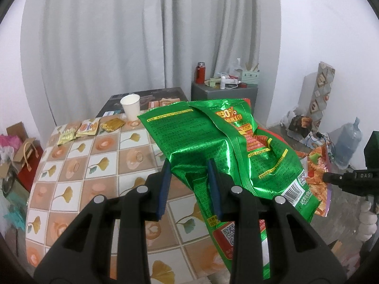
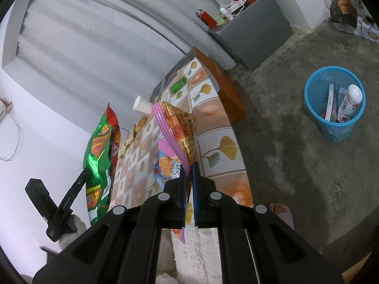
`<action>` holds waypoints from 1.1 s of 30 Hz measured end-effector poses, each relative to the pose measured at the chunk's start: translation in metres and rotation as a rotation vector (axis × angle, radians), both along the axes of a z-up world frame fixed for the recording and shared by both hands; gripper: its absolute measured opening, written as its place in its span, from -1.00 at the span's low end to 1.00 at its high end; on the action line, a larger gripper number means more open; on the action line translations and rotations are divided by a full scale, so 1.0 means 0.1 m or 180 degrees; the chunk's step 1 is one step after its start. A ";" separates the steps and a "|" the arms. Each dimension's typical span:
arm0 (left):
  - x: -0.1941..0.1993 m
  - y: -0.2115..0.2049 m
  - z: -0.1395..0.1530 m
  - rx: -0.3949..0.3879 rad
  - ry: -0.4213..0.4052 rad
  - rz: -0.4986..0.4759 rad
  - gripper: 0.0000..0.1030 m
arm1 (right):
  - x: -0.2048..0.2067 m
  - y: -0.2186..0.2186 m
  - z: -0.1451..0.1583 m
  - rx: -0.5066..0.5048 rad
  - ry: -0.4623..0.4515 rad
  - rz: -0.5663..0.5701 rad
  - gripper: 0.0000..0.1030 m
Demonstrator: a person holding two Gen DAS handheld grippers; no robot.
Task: Collect trash
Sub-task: 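Carry the green bag and pink bag with both tools over the wastebasket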
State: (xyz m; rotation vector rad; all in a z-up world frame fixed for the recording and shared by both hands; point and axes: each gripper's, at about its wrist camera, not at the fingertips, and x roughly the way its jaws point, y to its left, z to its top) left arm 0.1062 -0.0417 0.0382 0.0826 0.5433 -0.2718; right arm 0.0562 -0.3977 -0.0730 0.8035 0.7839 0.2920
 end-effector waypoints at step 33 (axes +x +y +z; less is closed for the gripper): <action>2.10 -4.04 -1.52 -0.0142 0.1780 -0.1652 -0.43 | 0.45 -2.38 -1.27 0.0541 0.0427 -0.1687 -0.90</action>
